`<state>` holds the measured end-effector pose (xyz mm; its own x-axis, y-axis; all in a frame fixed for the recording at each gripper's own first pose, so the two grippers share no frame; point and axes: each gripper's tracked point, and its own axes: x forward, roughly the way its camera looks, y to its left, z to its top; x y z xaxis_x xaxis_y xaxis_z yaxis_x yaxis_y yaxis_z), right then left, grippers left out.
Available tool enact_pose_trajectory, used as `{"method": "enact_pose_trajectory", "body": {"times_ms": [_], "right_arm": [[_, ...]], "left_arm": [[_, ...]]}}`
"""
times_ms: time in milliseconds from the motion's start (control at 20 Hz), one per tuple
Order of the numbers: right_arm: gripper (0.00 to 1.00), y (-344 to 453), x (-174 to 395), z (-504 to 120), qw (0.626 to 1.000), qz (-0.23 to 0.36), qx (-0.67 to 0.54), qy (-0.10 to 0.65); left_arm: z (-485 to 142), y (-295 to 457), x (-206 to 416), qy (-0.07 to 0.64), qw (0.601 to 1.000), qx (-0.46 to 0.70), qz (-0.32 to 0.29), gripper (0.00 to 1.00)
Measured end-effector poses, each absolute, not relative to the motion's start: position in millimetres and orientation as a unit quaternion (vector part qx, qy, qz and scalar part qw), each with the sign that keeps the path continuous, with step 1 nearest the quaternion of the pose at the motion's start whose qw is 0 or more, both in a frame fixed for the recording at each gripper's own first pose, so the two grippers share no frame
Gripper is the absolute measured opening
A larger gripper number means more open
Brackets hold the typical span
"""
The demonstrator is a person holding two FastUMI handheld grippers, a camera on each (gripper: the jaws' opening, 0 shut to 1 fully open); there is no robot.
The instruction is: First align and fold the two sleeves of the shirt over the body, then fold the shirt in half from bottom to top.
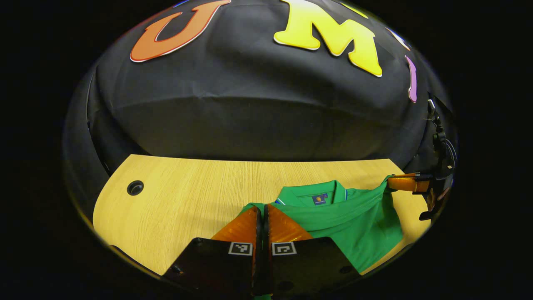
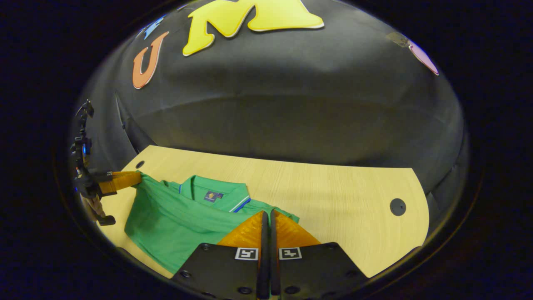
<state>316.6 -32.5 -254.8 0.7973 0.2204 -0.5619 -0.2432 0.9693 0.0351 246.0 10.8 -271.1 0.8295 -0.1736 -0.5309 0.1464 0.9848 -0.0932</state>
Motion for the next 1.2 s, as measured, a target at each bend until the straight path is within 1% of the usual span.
{"method": "enact_pose_trajectory", "body": {"times_ms": [100, 150, 200, 300, 350, 400, 500, 550, 600, 650, 700, 750, 800, 850, 900, 950, 1100, 1150, 1200], "right_arm": [[0.04, -31.7, 321.0, -266.2, 0.946, 0.120, -0.033, 0.298], [0.00, -33.6, 322.9, -272.3, 0.946, 0.117, -0.047, 0.299], [0.04, -36.5, 324.7, -275.6, 0.946, 0.115, -0.063, 0.298], [0.04, -35.3, 326.0, -280.3, 0.944, 0.113, -0.078, 0.299], [0.08, -37.0, 326.2, -281.6, 0.944, 0.111, -0.084, 0.300], [0.10, -37.3, 324.4, -280.9, 0.943, 0.111, -0.087, 0.300], [0.12, -39.5, 322.6, -278.9, 0.943, 0.104, -0.092, 0.301], [0.28, -42.0, 322.0, -277.2, 0.944, 0.099, -0.096, 0.301], [0.31, -43.3, 321.8, -273.0, 0.945, 0.094, -0.099, 0.298], [0.40, -45.3, 320.8, -268.0, 0.947, 0.091, -0.101, 0.292], [0.50, -45.3, 318.3, -260.8, 0.949, 0.089, -0.099, 0.287], [0.59, -45.1, 313.2, -253.8, 0.950, 0.089, -0.095, 0.285], [0.69, -44.7, 309.0, -244.9, 0.952, 0.088, -0.091, 0.279], [0.78, -45.7, 304.6, -235.8, 0.954, 0.084, -0.089, 0.274], [0.87, -46.4, 297.9, -224.8, 0.957, 0.080, -0.084, 0.267], [0.91, -46.4, 288.9, -212.1, 0.959, 0.075, -0.075, 0.261], [0.95, -46.0, 256.9, -156.0, 0.971, 0.055, -0.031, 0.230], [0.95, -47.4, 242.5, -132.9, 0.976, 0.048, -0.022, 0.212], [0.92, -48.6, 227.7, -109.3, 0.980, 0.041, -0.015, 0.192]], "left_arm": [[-284.7, 13.6, 250.6, 0.289, 0.954, -0.018, -0.076, 0.03], [-288.6, 15.0, 252.0, 0.291, 0.954, -0.019, -0.075, 0.03], [-292.6, 16.1, 251.8, 0.292, 0.954, -0.019, -0.072, 0.03], [-299.7, 17.0, 252.2, 0.298, 0.952, -0.015, -0.065, 0.04], [-302.4, 17.4, 251.0, 0.301, 0.951, -0.013, -0.062, 0.14], [-302.4, 18.5, 251.9, 0.300, 0.952, -0.011, -0.059, 0.07], [-300.3, 16.8, 252.8, 0.299, 0.953, -0.009, -0.057, 0.14], [-299.7, 16.4, 249.3, 0.302, 0.952, -0.007, -0.054, 0.15], [-297.7, 15.8, 247.3, 0.304, 0.951, -0.006, -0.052, 0.28], [-293.0, 15.4, 245.0, 0.305, 0.951, -0.008, -0.050, 0.41], [-286.9, 17.0, 242.8, 0.302, 0.952, -0.008, -0.046, 0.59], [-279.8, 16.8, 241.1, 0.296, 0.954, -0.009, -0.045, 0.65], [-267.1, 18.1, 238.4, 0.286, 0.957, -0.010, -0.044, 0.63], [-245.8, 19.3, 227.0, 0.276, 0.960, -0.011, -0.047, 0.82], [-240.3, 18.3, 233.6, 0.267, 0.962, -0.007, -0.049, 1.00], [-226.1, 18.8, 228.4, 0.260, 0.964, 0.001, -0.051, 1.00], [-165.2, 19.3, 210.4, 0.214, 0.975, 0.014, -0.057, 1.00], [-139.8, 17.1, 202.4, 0.193, 0.979, 0.019, -0.059, 1.00], [-115.8, 16.0, 192.1, 0.174, 0.983, 0.026, -0.061, 1.00]]}}
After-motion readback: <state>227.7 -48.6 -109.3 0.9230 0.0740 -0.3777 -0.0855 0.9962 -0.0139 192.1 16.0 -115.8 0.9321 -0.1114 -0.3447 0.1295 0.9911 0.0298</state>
